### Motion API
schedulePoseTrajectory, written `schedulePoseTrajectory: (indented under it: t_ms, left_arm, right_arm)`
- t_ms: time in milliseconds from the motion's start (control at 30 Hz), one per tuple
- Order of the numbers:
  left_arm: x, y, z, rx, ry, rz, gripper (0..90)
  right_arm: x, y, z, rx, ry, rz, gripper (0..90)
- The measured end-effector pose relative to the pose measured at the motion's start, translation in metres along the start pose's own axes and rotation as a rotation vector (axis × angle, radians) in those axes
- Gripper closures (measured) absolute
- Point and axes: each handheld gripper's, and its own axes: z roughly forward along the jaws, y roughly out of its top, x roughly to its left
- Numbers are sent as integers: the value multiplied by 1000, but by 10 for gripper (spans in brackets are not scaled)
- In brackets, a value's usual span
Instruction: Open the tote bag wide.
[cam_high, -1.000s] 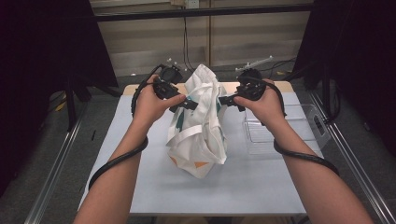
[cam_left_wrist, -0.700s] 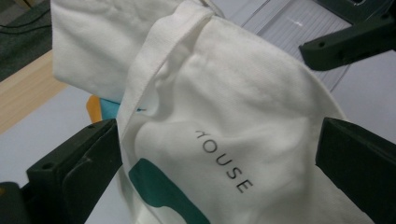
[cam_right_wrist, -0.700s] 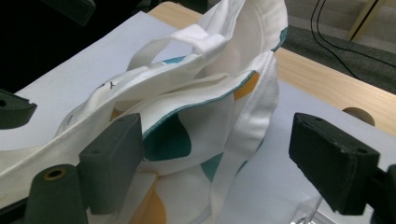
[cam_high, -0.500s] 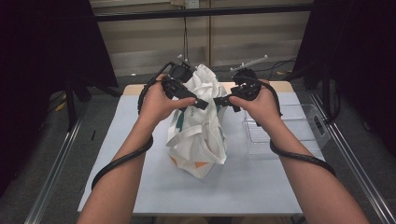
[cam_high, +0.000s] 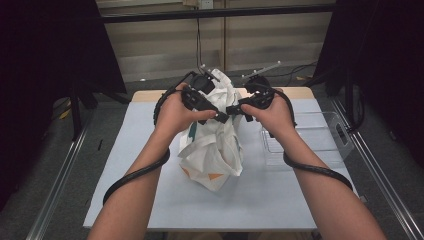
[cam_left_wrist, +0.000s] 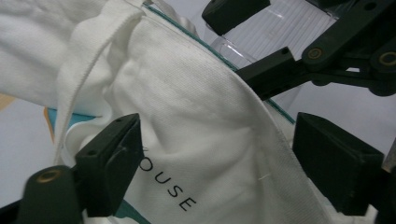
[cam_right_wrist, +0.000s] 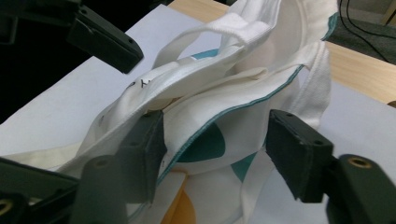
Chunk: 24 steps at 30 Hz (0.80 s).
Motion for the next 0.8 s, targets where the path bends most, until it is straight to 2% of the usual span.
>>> schedulePoseTrajectory:
  t_ms: [67, 100, 200, 233, 333, 400, 467, 567, 633, 800]
  left_arm:
    - [-1, -1, 1, -2, -23, -11, 266]
    - [-1, 0, 0, 9, -29, 4, 288]
    - [-1, 0, 0, 17, -38, 11, 356]
    - [-3, 1, 1, 5, -42, -11, 374]
    - [-4, 1, 0, 4, -53, -15, 469]
    - [-4, 2, -1, 25, -66, -7, 539]
    - [-6, 2, 0, 20, -68, -21, 568]
    - [-7, 3, -1, 26, -67, -22, 622]
    - [-7, 3, -1, 43, -71, 2, 630]
    - [-7, 4, -3, 47, -87, -1, 702]
  right_arm:
    - [1, 1, 0, 4, 12, 2, 478]
    - [1, 1, 0, 3, 18, 6, 506]
    - [1, 2, -2, -14, 26, 12, 620]
    - [1, 3, -2, -13, 31, 14, 634]
    - [2, 4, -3, -12, 30, 13, 699]
    - [2, 4, -4, -13, 34, 18, 705]
    - [1, 3, -4, -11, 31, 14, 701]
    - [-1, 2, -4, -10, 17, 33, 601]
    - [-2, 1, -3, -3, 25, 26, 578]
    - [-4, -1, -2, 0, 23, 58, 558]
